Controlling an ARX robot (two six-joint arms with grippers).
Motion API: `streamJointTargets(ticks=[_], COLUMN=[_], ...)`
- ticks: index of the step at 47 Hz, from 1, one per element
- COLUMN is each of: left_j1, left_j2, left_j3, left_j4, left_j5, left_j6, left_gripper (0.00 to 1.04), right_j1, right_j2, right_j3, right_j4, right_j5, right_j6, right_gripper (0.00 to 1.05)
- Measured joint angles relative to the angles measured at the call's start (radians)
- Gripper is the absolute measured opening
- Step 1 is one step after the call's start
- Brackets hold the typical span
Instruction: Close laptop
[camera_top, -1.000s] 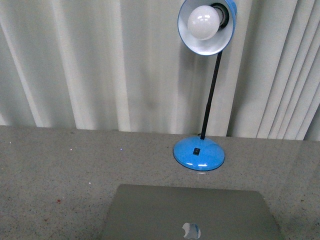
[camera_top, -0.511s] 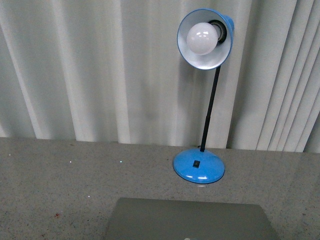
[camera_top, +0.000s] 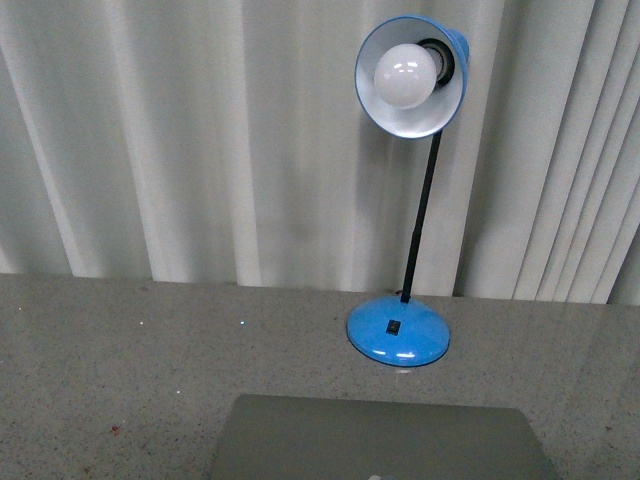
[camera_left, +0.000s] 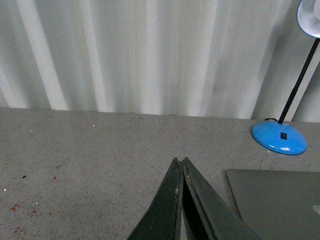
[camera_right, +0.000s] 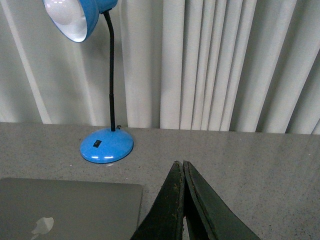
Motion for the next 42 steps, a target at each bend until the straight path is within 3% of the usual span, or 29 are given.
streamJointTargets(ticks=[6, 11, 31, 35, 42], left_j1=[0.0, 0.0, 0.0, 0.0, 0.0], left_j2=[-0.001, -0.001, -0.003, -0.003, -0.003], left_j3=[0.0, 0.0, 0.0, 0.0, 0.0], left_j4=[-0.001, -0.001, -0.002, -0.002, -0.002], left_j5=[0.0, 0.0, 0.0, 0.0, 0.0], left_j6=[0.0, 0.0, 0.0, -0.001, -0.001], left_gripper=[0.04, 0.04, 0.04, 0.14, 0.37], right_j1=[0.0, 0.0, 0.0, 0.0, 0.0], right_j2=[-0.021, -0.156, -0.193, -0.193, -0.193], right_j3=[0.0, 0.001, 0.001, 0.001, 0.001], right_j4=[-0.025, -0.192, -0.202, -0.202, -0.202], right_j5=[0.0, 0.0, 0.0, -0.001, 0.0], right_j6=[0.0, 0.0, 0.0, 0.0, 0.0], right_gripper=[0.03, 0.03, 0.03, 0.09, 0.32])
